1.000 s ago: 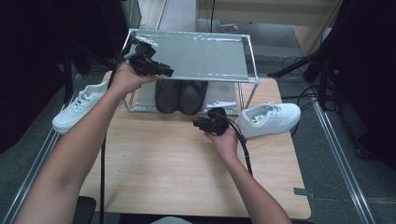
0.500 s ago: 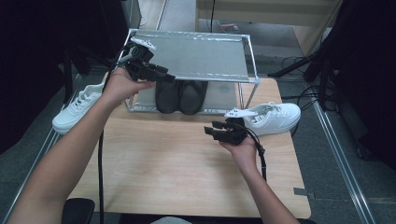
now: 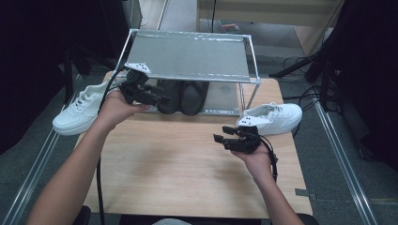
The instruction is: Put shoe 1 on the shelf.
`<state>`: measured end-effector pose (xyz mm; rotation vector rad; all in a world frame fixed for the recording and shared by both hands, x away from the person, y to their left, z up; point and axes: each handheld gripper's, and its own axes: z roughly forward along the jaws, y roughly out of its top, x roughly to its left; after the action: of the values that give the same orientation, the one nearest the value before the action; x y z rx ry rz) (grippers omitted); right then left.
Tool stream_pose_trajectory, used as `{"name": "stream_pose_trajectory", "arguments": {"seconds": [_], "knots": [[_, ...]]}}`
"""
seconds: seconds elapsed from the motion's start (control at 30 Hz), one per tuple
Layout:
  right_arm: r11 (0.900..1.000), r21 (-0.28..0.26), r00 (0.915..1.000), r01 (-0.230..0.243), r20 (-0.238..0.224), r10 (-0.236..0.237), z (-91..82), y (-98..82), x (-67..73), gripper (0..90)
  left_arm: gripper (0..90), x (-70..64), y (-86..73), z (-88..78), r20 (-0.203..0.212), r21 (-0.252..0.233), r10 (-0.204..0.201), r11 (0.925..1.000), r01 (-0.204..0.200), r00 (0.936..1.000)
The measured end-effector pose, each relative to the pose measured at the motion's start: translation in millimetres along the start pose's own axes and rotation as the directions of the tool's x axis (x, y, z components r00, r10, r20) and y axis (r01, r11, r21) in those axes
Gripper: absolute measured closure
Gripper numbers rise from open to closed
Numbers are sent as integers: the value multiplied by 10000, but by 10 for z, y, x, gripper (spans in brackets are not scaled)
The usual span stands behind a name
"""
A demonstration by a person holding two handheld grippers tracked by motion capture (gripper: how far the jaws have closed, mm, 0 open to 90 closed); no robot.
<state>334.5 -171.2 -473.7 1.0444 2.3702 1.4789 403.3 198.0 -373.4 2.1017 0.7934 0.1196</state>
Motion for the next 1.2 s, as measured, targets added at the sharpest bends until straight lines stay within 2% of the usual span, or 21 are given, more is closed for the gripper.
{"name": "stream_pose_trajectory", "arguments": {"seconds": [0.2, 0.37, 0.47, 0.53, 0.6, 0.73, 0.8, 0.9, 1.07, 1.2], "knots": [[9999, 34, 9999, 170, 33, -170, -121, -80, -1, 448, 381, -54, -266, -10, 210, -282, -235, 9993, 241, 9995], [10000, 30, 10000, -26, 1, 26, -140, -122, -16, 448, 378, -84, -454, -23, 171, -468, -432, 9979, 439, 9989], [10000, 65, 10000, 43, -41, -43, -113, -122, -5, 448, 373, -85, -538, -14, 36, -204, -388, 9990, 389, 9992], [9999, 99, 9999, 101, -15, -101, -96, -124, 6, 445, 372, -74, -596, -23, -86, -198, -436, 9989, 435, 9990], [9998, 151, 9999, 136, -11, -136, -79, -134, 16, 445, 372, -45, -638, -28, -2, -244, -526, 9983, 525, 9986], [9993, 252, 9996, 265, -115, -262, -21, -125, 19, 446, 369, 10, -731, -41, -154, -334, -594, 9977, 589, 9981], [9998, 170, 9998, 135, -160, -133, -12, -127, 24, 446, 367, 44, -772, -39, -160, -250, -686, 9974, 682, 9975], [9994, 206, 9996, 276, -90, -274, -10, -128, 36, 446, 366, 99, -843, -52, -236, -162, -858, 9962, 854, 9960], [9995, 165, 9997, 257, 16, -258, -21, -129, 23, 445, 367, 192, -939, -146, -488, -279, -1060, 9941, 1048, 9932], [9997, 159, 9997, 204, 96, -205, -21, -131, 9, 445, 366, 294, -1013, -241, -614, -349, -1370, 9902, 1350, 9887]]}}
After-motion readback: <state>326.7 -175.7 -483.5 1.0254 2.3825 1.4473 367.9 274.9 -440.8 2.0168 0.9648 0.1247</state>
